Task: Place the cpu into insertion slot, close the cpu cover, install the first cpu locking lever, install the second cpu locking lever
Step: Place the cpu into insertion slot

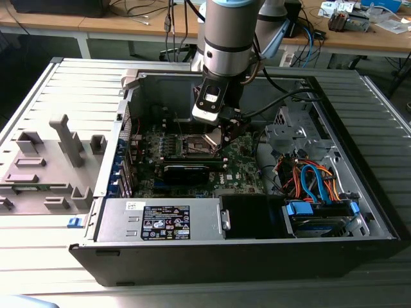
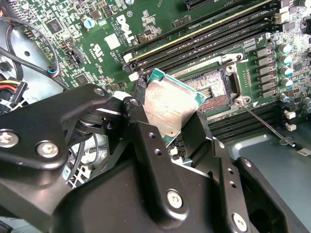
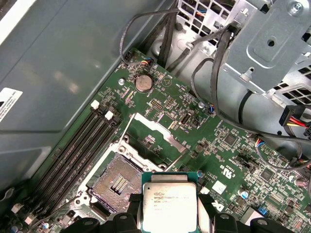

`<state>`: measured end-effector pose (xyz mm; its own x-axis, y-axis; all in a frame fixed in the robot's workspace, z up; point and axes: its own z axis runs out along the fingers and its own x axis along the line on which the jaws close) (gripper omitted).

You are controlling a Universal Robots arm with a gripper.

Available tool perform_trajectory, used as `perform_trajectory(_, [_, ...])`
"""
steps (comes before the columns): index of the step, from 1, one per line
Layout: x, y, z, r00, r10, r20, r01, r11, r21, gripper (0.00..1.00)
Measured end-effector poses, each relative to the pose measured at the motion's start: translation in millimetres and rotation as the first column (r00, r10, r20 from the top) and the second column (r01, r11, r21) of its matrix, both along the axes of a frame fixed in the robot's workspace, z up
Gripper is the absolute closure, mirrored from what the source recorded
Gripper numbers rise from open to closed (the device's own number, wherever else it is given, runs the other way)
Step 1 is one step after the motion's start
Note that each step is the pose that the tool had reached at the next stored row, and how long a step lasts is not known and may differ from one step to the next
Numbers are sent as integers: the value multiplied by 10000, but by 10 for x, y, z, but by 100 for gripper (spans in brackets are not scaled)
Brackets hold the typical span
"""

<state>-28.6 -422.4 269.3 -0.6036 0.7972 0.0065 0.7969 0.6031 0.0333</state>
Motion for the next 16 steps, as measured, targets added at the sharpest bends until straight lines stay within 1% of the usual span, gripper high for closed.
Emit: perform_trajectory(16, [0,0,0,10000,-88,0,88,10000,0,45])
